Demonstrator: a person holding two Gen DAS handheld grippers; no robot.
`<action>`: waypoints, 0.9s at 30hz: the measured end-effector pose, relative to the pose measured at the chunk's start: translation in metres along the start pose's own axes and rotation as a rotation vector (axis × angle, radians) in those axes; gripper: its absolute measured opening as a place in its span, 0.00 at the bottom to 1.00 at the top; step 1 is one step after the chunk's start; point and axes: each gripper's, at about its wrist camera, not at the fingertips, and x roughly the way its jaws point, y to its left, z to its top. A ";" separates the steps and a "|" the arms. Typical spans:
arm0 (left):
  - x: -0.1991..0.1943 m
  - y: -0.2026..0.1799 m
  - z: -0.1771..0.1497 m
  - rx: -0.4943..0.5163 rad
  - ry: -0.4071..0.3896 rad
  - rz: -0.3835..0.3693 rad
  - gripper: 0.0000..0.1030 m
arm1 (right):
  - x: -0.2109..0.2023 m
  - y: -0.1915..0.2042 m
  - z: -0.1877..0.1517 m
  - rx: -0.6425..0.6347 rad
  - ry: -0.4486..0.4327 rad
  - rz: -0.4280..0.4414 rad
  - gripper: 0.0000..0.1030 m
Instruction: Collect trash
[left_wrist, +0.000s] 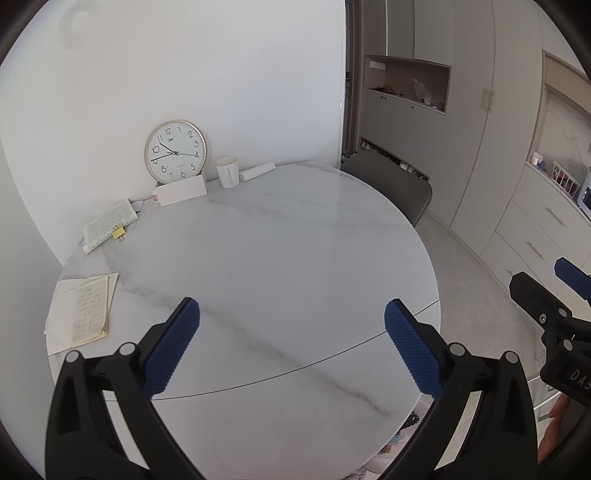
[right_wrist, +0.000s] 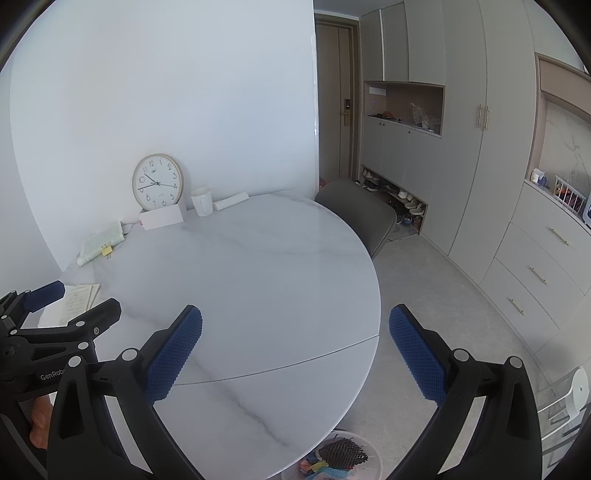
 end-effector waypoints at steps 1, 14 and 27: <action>0.000 0.000 0.000 -0.001 0.001 0.000 0.93 | 0.000 0.000 0.000 -0.001 0.001 -0.001 0.98; 0.000 0.000 0.001 0.000 0.003 -0.003 0.93 | -0.003 0.000 -0.002 0.000 0.004 -0.003 0.98; 0.001 0.001 0.000 0.001 0.006 -0.005 0.93 | -0.003 -0.001 -0.005 0.000 0.005 -0.005 0.98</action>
